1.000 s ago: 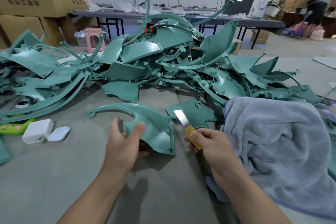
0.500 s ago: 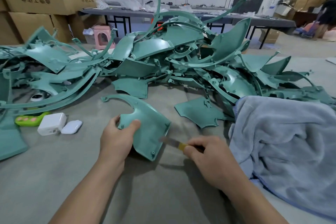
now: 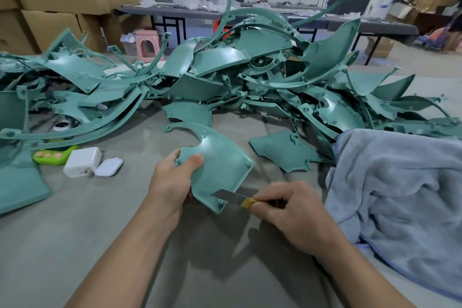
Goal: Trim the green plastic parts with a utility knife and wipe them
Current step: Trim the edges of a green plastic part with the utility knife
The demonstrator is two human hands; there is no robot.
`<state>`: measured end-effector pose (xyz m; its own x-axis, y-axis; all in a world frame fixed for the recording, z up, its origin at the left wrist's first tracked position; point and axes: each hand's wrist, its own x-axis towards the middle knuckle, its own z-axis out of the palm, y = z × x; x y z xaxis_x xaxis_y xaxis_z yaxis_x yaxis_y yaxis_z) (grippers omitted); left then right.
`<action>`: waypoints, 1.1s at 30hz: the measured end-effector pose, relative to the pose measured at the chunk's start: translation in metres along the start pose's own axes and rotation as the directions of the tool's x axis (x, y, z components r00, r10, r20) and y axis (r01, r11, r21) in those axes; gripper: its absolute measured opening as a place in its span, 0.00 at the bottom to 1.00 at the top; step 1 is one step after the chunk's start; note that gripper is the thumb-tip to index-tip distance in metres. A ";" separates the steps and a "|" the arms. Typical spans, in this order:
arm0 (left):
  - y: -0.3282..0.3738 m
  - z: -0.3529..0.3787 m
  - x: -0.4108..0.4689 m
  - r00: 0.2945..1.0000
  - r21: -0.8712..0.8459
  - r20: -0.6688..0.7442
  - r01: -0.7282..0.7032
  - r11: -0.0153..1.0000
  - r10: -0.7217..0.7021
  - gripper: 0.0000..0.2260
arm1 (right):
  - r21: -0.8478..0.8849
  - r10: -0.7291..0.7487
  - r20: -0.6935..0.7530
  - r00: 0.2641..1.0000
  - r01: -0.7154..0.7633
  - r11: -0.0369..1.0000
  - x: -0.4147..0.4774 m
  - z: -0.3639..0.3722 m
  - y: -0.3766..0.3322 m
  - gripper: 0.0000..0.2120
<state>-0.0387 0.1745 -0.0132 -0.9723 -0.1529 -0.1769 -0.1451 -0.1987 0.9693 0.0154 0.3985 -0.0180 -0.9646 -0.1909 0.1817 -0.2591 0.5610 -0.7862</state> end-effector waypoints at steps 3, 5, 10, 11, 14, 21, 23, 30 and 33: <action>0.004 0.001 -0.002 0.999 -0.069 0.032 0.016 0.997 -0.014 0.06 | -0.124 0.051 -0.054 0.997 -0.057 0.991 0.000 0.003 0.003 0.08; 0.006 0.001 -0.002 0.999 -0.089 0.044 0.030 0.996 -0.026 0.06 | -0.297 0.109 -0.269 0.957 -0.190 0.936 0.005 -0.002 0.007 0.09; 0.009 0.000 -0.001 0.999 -0.142 0.043 0.013 0.990 -0.007 0.07 | 0.044 0.023 -0.286 0.958 -0.011 0.999 -0.005 -0.007 0.000 0.05; 0.009 -0.001 -0.001 0.999 -0.152 0.045 0.014 0.988 -0.007 0.07 | 0.066 -0.034 -0.166 0.986 0.045 0.997 -0.010 -0.003 -0.006 0.08; 0.009 -0.006 -0.001 0.997 -0.175 0.079 0.023 0.984 -0.009 0.09 | -0.127 -0.040 -0.052 0.998 0.033 0.991 -0.013 0.005 -0.005 0.17; 0.010 -0.007 0.002 0.991 -0.182 0.128 0.054 0.982 -0.031 0.13 | 0.137 -0.010 -0.323 0.946 0.057 0.989 -0.008 -0.015 -0.004 0.10; 0.009 -0.006 0.001 0.993 -0.188 0.116 0.054 0.981 -0.032 0.13 | 0.106 -0.152 -0.084 0.985 0.161 0.981 -0.019 -0.009 -0.016 0.08; 0.011 -0.013 0.001 0.991 -0.172 0.122 0.070 0.983 -0.050 0.10 | -0.273 0.088 -0.424 0.901 -0.220 0.936 -0.001 -0.018 -0.001 0.19; 0.009 -0.010 0.000 0.992 -0.112 0.122 0.049 0.993 -0.035 0.09 | -0.028 -0.019 -0.184 0.983 0.014 1.000 -0.014 -0.009 -0.012 0.17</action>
<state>-0.0378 0.1630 -0.0058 -0.9817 -0.0263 -0.1885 -0.1710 -0.3128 0.9343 0.0317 0.4015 -0.0062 -0.9521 -0.0500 0.3017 -0.2734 0.5809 -0.7667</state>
